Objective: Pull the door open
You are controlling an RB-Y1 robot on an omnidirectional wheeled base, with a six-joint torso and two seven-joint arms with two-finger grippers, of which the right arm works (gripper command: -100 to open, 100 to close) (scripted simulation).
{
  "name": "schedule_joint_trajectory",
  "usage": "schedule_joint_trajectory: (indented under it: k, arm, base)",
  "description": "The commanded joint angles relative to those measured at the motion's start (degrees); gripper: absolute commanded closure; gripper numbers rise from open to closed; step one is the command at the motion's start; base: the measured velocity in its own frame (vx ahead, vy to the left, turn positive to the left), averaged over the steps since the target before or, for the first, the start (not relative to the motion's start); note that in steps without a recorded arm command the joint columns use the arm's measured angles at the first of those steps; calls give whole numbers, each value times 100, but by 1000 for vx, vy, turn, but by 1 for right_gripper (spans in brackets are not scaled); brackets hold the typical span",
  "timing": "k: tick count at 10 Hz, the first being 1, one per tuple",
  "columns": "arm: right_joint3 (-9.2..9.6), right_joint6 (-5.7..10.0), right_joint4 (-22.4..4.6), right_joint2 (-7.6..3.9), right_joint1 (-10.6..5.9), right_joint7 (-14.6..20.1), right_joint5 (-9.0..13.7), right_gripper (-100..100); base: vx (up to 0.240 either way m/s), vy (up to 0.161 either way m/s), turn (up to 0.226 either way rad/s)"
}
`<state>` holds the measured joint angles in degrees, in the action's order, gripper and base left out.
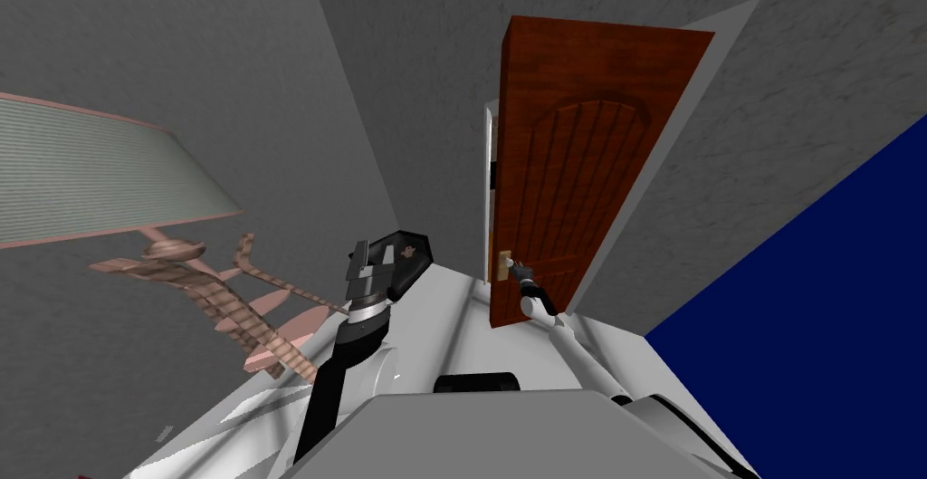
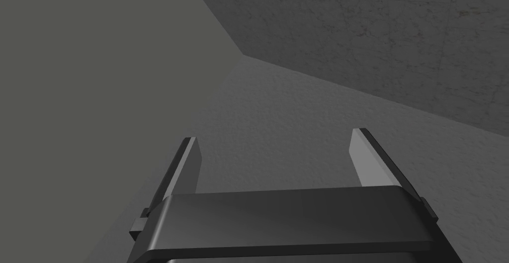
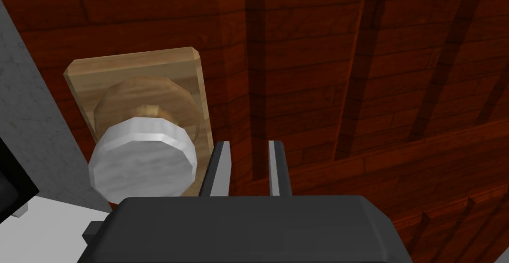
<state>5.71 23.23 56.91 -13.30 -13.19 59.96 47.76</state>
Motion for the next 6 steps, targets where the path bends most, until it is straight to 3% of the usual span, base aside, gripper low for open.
schedule_joint_trajectory:
  k: [1, 5, 6]
  arm:
    - [26, -7, 11, 24, -7, -2, -6, 100]
    - [26, -7, 11, 24, -7, -2, -6, 100]
    - [221, -7, 93, 3, 20, 80, -42, -100]
  base:
    - [-15, -3, 56]
    - [-6, 3, -4]
    - [-141, -60, 132]
